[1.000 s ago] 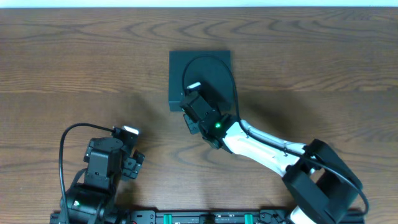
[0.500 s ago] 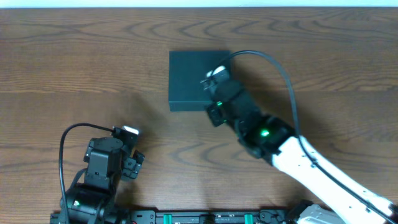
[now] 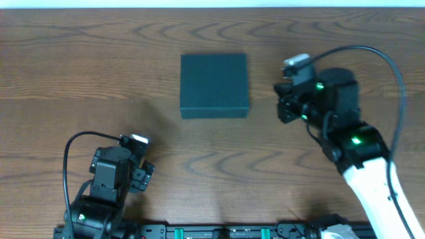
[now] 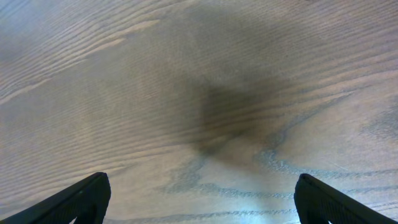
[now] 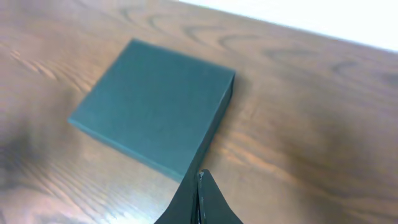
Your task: Pack container
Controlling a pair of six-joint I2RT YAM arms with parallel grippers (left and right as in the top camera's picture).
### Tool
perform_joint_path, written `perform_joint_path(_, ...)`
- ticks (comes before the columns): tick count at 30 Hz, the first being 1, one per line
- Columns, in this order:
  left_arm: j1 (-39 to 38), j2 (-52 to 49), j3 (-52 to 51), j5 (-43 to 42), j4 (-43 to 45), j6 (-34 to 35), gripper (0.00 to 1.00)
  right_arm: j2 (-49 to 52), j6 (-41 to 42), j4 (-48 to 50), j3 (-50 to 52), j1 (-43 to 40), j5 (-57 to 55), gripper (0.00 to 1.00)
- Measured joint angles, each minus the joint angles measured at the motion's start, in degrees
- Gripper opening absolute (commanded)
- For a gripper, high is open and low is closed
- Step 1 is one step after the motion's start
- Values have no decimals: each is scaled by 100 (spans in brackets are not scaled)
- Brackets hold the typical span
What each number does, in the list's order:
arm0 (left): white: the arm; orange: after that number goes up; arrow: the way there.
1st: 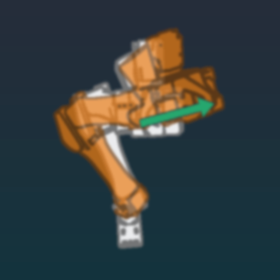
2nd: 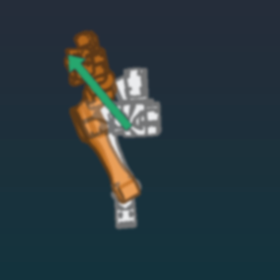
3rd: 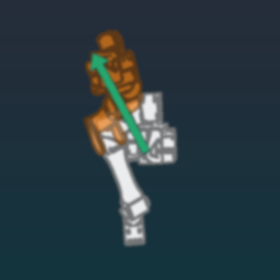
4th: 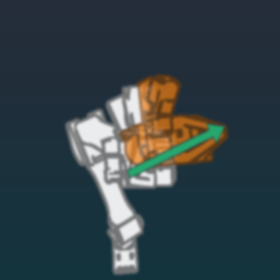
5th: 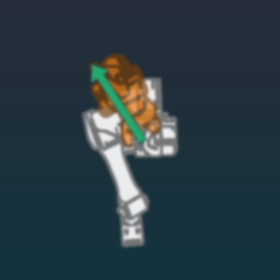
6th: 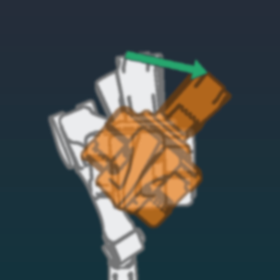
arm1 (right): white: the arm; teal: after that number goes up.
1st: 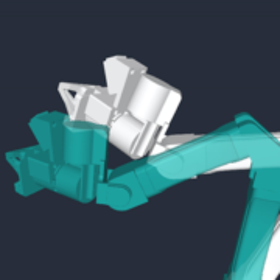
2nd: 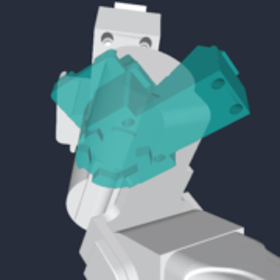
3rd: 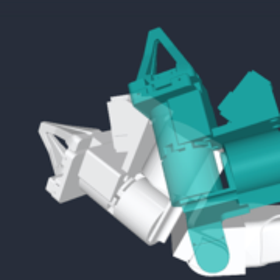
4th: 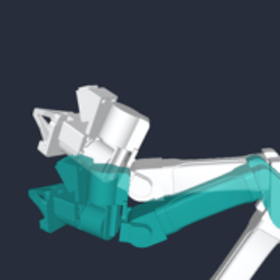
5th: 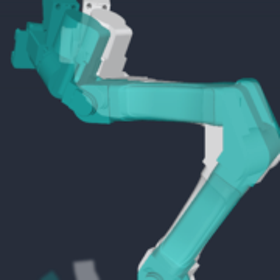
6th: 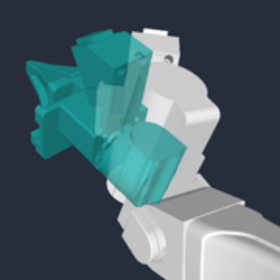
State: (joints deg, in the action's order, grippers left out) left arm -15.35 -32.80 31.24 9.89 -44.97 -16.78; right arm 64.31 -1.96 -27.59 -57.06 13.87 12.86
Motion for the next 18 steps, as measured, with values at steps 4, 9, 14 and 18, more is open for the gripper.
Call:
perform_joint_path(4,-2,0,0,2,0,-2,95,-857,-22,874,850,-678,372,1)
perform_joint_path(9,0,0,0,2,4,0,95,-2280,63,1895,2159,-1335,767,1)
perform_joint_path(14,0,2,0,2,0,0,95,-3560,-109,3740,3429,-1545,1331,1)
perform_joint_path(18,0,2,0,2,-4,0,95,-4253,-109,4839,4271,-1574,1237,1)
